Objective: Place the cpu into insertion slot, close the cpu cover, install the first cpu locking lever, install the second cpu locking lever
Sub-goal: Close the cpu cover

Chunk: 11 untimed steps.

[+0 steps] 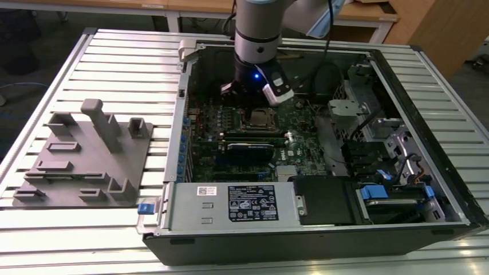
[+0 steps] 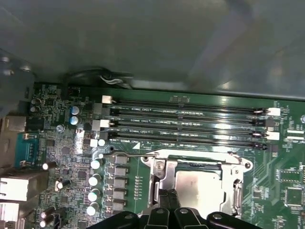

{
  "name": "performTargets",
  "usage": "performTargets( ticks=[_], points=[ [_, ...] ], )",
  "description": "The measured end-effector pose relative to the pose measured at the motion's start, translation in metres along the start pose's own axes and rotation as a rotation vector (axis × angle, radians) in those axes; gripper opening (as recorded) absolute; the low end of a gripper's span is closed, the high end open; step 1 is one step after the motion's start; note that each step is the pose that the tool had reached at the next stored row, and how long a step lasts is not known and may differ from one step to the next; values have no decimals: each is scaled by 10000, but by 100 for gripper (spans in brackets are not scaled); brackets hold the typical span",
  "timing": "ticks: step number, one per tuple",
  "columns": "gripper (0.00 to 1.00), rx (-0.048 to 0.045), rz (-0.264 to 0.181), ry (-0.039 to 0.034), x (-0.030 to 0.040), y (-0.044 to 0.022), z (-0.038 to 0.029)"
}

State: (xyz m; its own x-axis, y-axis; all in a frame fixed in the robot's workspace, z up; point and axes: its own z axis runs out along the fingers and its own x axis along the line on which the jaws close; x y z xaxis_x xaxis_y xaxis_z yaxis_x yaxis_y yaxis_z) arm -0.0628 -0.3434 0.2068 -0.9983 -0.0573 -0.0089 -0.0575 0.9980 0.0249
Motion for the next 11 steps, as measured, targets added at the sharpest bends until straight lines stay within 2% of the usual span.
performTargets(
  ticks=[11],
  points=[
    [10,2,1,2,16,0,32]
  ],
)
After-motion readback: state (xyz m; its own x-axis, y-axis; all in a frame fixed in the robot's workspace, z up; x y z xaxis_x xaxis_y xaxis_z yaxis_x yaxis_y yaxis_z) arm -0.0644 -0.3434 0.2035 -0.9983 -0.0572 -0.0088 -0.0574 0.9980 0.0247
